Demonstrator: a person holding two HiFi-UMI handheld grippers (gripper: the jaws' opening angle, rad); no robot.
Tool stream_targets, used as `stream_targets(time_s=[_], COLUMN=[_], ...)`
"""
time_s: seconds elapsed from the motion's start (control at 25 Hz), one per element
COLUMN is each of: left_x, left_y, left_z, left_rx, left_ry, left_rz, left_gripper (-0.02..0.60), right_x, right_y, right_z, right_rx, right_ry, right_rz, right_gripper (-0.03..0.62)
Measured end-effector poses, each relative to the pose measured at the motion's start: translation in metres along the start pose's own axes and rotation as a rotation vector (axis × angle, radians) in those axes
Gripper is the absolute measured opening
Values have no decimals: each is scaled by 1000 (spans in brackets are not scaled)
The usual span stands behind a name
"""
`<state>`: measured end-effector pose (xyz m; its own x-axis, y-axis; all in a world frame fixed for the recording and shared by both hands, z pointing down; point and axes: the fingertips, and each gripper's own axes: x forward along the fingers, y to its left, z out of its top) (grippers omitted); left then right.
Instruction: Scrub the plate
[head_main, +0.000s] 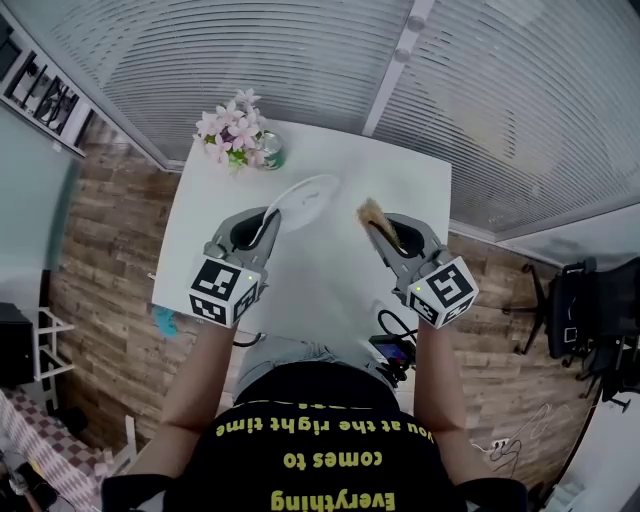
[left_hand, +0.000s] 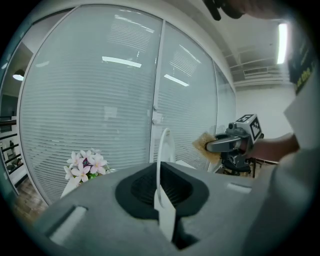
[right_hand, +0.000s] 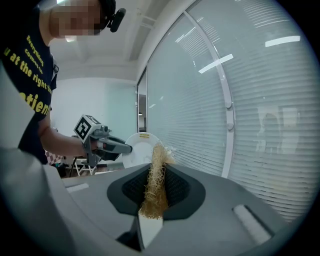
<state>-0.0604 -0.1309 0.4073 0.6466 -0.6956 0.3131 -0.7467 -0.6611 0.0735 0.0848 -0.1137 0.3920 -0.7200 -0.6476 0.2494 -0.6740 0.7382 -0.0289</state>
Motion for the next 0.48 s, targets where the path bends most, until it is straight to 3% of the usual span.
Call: stream_targets(time_s=[0.24,0.48], left_x=[-3,-5], left_y=[-8,-19], left_z=[2,-3], left_rx=[30,252], left_ry=[-13,22], left_rz=[-10,21], left_gripper=[8,8], right_x=[5,-5], right_y=[8,-1], right_z=[9,30], right_rx=[-25,-24], right_ry=[-15,-60], right_rz=[11,-9], right_gripper=[51,51])
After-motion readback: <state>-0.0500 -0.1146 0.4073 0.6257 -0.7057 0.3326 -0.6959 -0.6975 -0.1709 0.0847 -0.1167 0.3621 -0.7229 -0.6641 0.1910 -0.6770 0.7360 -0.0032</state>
